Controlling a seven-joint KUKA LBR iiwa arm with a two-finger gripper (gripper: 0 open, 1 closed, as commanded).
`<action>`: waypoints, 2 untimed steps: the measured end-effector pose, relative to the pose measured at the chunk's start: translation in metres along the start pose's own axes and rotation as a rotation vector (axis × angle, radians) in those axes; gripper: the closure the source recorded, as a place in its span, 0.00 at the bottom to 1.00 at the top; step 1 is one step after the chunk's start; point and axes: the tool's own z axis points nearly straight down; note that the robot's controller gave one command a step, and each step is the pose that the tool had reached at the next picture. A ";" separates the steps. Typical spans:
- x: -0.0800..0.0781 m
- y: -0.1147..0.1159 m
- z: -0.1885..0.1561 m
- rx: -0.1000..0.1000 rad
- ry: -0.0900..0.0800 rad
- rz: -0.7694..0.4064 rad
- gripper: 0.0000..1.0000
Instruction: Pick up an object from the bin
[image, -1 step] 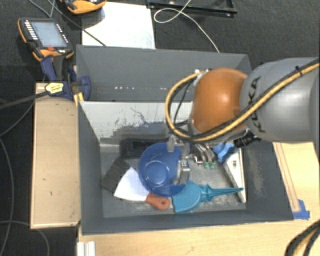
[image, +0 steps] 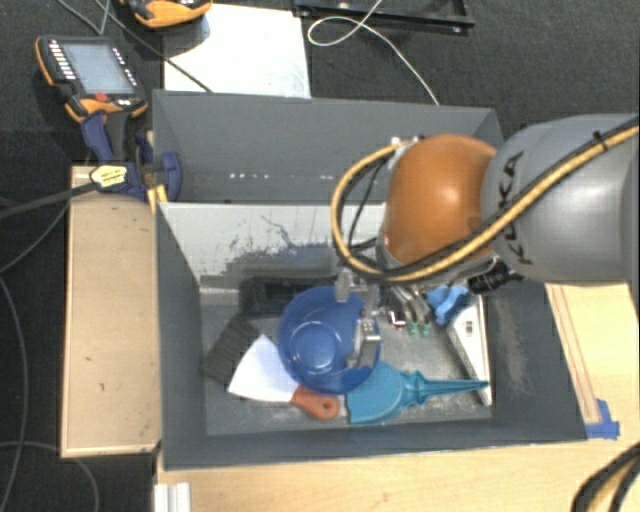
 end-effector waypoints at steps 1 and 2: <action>-0.027 0.036 -0.010 -0.002 -0.003 -0.325 0.00; -0.009 0.049 0.086 -0.003 -0.009 -0.038 0.00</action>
Offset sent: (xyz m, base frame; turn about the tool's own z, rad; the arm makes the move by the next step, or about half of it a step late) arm 0.0026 0.0522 -0.1010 -0.0276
